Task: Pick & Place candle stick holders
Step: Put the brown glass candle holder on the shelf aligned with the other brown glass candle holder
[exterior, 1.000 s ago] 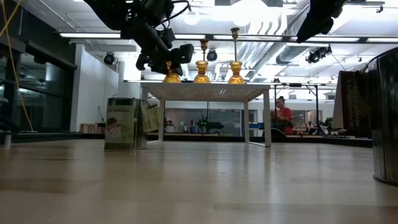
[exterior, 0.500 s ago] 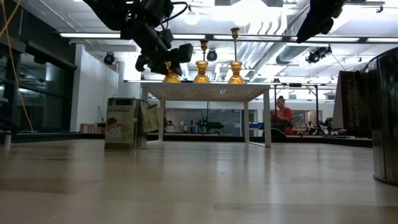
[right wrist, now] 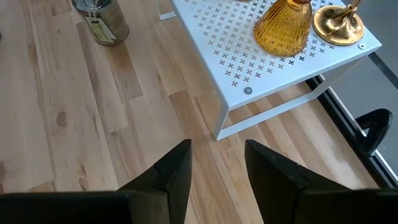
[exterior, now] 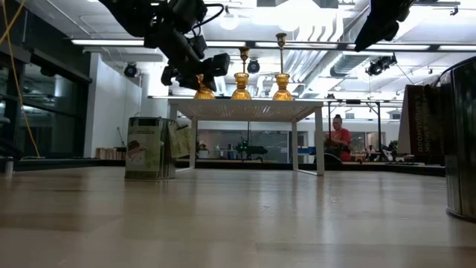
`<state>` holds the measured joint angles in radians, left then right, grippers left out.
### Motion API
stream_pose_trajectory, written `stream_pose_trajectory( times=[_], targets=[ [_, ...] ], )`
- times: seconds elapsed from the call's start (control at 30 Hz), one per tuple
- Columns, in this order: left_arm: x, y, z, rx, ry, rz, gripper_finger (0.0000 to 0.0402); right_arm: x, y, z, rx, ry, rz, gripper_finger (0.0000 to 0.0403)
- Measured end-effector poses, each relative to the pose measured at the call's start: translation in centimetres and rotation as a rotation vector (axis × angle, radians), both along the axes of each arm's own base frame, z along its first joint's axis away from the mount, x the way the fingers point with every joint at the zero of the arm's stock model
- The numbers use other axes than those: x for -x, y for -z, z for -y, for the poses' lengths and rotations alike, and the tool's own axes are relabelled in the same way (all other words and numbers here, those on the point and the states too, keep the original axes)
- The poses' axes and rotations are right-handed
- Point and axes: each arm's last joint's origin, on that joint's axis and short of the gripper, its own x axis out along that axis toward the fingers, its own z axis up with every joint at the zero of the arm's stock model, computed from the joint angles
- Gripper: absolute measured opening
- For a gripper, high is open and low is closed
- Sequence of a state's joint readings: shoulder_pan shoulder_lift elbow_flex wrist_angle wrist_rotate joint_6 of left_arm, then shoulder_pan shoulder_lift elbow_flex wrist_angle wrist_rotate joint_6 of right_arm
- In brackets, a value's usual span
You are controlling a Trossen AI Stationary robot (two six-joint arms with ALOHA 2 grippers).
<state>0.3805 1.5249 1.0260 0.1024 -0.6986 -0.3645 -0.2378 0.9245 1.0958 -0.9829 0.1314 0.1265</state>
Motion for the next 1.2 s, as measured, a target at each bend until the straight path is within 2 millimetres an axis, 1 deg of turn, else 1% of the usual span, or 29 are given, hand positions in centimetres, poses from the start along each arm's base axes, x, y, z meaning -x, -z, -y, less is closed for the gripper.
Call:
stream_pose_trajectory(
  times=[1.2],
  targets=[
    [-0.05, 0.01, 0.05, 0.004, 0.013, 0.002, 0.0133, 0.0, -0.01, 0.0, 0.0, 0.0, 0.0, 0.014]
  ],
)
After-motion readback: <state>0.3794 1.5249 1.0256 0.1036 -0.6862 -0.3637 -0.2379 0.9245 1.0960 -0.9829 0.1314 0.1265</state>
